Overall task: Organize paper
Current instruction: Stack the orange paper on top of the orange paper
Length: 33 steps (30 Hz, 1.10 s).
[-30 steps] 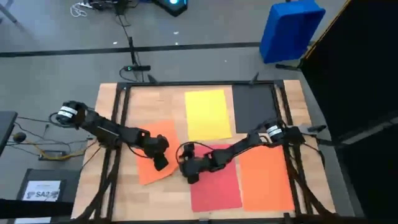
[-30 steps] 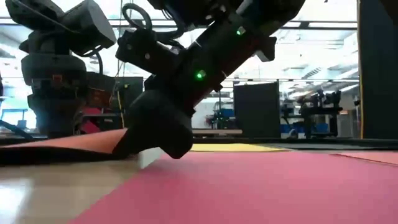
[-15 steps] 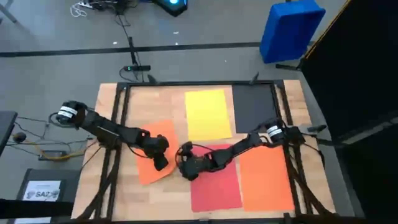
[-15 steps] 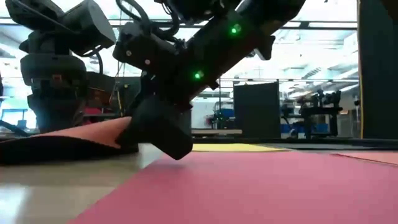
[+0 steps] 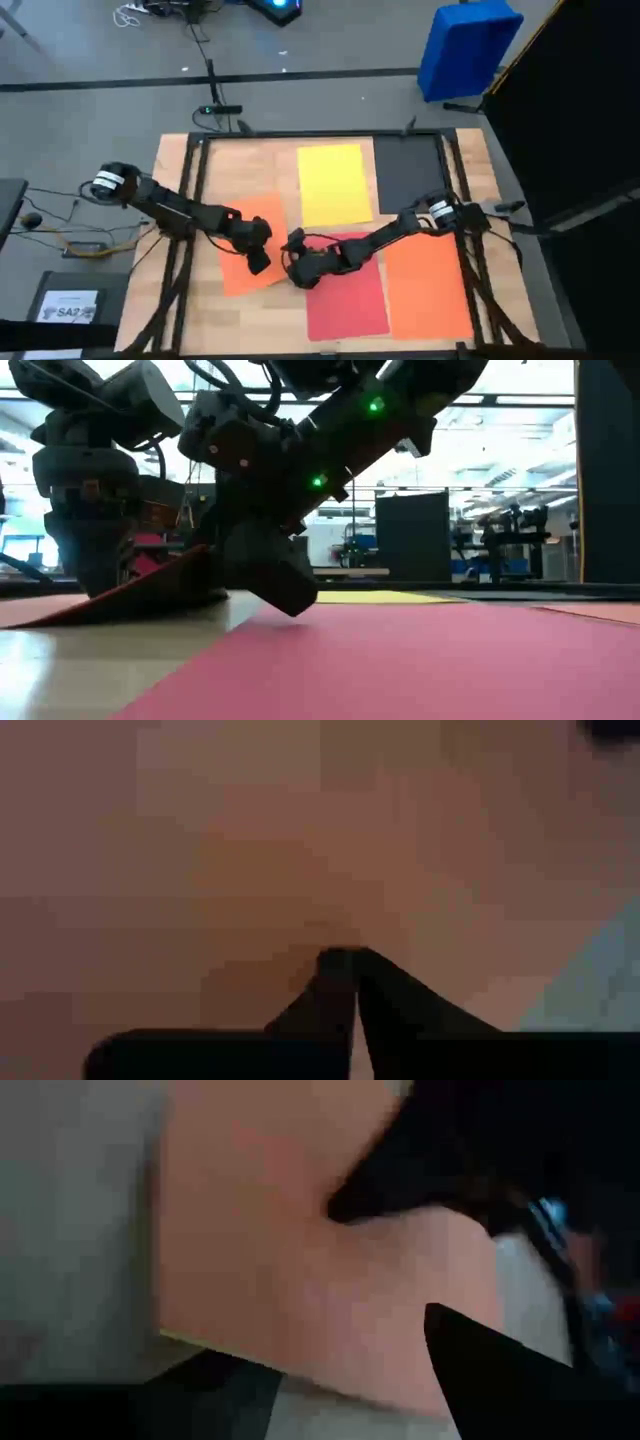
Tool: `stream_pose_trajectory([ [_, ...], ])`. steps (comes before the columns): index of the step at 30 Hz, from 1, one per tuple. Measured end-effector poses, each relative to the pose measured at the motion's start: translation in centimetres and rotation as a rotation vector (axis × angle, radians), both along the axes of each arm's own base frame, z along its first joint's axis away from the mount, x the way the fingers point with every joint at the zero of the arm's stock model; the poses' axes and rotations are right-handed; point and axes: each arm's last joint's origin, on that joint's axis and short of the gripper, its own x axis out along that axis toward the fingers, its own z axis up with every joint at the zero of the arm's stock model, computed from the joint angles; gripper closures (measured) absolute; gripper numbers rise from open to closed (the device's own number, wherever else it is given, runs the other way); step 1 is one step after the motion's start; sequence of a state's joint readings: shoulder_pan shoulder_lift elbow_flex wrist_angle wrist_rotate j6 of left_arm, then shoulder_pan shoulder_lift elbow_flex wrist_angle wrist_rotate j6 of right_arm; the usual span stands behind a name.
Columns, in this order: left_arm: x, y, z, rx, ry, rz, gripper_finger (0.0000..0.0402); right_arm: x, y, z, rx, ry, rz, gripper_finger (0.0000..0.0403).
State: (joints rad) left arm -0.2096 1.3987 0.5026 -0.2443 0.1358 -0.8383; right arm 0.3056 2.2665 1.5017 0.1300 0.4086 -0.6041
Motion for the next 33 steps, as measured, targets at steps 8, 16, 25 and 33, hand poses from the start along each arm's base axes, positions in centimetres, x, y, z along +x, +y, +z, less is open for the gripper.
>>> stream_pose_trajectory([
  [8, 0.2, -0.1, 0.1, -0.004, -0.040, -0.052, 0.0401, -0.1, 0.1, -0.2, 0.034, 0.034, 0.043, 0.0353],
  [16, 2.5, -0.6, 1.5, -0.039, -0.334, -0.071, 0.0401, -0.2, 0.2, -0.4, 0.087, 0.044, 0.020, 0.0400],
  [25, 4.2, -1.0, 3.8, -0.102, -0.632, -0.065, 0.0401, -0.4, 0.6, -0.2, 0.132, 0.034, -0.020, 0.0403],
  [33, 4.2, -1.0, 3.8, -0.096, -0.626, -0.069, 0.0401, -0.7, 0.7, -0.3, 0.137, 0.066, -0.021, 0.0403],
])
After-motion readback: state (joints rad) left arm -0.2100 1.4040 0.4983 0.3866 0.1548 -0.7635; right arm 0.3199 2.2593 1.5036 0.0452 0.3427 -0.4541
